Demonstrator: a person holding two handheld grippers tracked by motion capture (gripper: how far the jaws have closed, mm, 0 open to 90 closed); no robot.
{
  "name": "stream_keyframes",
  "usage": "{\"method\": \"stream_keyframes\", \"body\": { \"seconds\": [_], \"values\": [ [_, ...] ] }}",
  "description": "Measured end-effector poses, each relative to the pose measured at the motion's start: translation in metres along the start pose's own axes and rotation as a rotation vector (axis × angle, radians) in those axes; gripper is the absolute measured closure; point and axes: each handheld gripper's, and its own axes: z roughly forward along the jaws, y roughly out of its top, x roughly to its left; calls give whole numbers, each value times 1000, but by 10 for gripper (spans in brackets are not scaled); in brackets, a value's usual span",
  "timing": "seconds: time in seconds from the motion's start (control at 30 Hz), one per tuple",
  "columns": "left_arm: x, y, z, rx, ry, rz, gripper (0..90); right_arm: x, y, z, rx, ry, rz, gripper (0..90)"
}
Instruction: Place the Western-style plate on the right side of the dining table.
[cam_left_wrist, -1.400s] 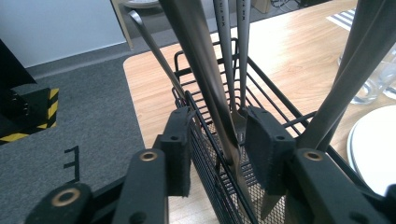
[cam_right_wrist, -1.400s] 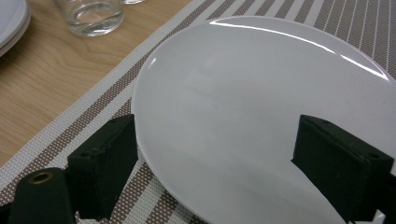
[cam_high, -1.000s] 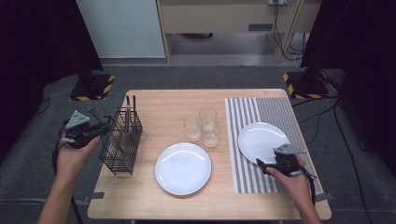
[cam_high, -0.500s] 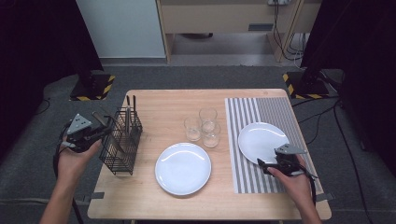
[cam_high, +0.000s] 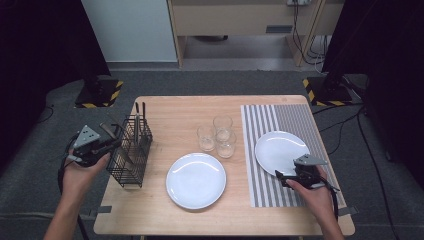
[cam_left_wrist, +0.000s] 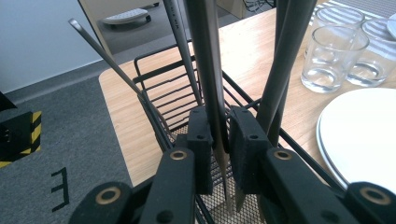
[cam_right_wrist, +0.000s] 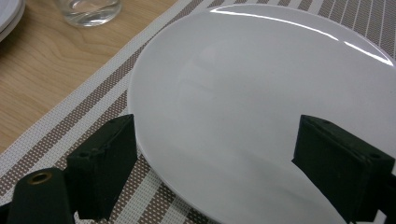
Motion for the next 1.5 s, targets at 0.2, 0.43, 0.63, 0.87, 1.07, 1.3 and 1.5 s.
{"method": "stream_keyframes", "body": {
  "seconds": [0.2, 0.43, 0.63, 0.87, 1.07, 1.3, 1.5],
  "values": [
    [0, -1, 2, 6, -1, -4, 788, 0, 0, 1, 3, 2, -11, 133],
    [0, -6, 4, 13, -5, 11, 803, 0, 0, 0, 0, 2, -5, 133],
    [-2, -5, 4, 7, -14, 30, 824, 0, 0, 1, 0, 2, -6, 133],
    [-1, 0, -3, -14, -37, 34, 825, -1, 0, -1, -1, 6, 0, 132],
    [-3, 17, -17, -26, -66, 52, 826, 0, 1, -1, -11, 2, 0, 128],
    [-3, 33, -24, -30, -84, 94, 825, 1, 1, 0, -6, 22, -3, 87],
    [2, 32, -23, -39, -106, 79, 825, 1, 2, 0, -14, 32, -6, 69]
  ]
}}
